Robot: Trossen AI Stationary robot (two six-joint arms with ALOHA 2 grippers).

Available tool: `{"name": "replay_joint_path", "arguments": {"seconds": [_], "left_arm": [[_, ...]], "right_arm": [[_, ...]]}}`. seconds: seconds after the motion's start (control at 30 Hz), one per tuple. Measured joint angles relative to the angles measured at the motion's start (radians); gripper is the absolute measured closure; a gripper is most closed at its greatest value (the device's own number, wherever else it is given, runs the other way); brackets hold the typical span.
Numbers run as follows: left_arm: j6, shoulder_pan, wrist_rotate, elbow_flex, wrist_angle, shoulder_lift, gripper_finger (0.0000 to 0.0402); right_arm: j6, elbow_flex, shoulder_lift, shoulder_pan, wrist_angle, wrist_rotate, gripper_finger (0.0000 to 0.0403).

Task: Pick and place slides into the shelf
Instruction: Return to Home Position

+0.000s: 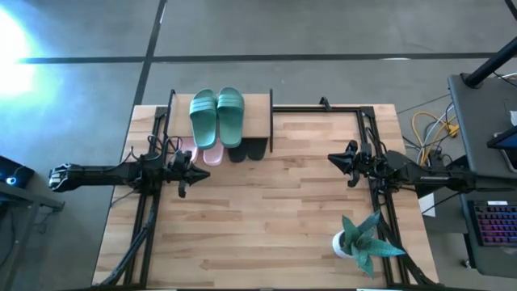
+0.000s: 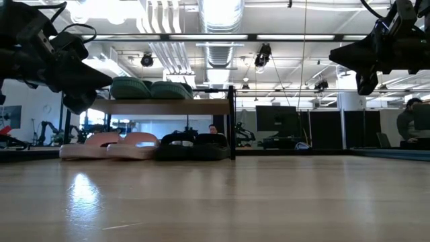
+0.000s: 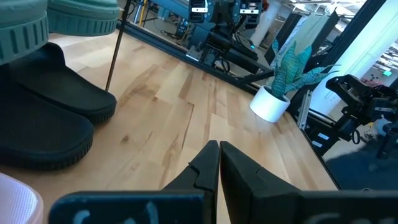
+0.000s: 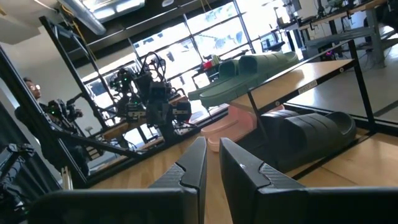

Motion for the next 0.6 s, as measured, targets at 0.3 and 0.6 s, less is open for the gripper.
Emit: {"name": "replay_joint_path", "arguments": {"seconds": [0.3, 0.6], "left_arm": [[0.000, 0.000, 0.000, 0.000, 0.000, 0.000, 0.0402], [0.000, 0.000, 0.000, 0.000, 0.000, 0.000, 0.0402]], "right_arm": [[0.000, 0.000, 0.000, 0.000, 0.000, 0.000, 0.0365], [0.000, 0.000, 0.000, 0.000, 0.000, 0.000, 0.0365]]}}
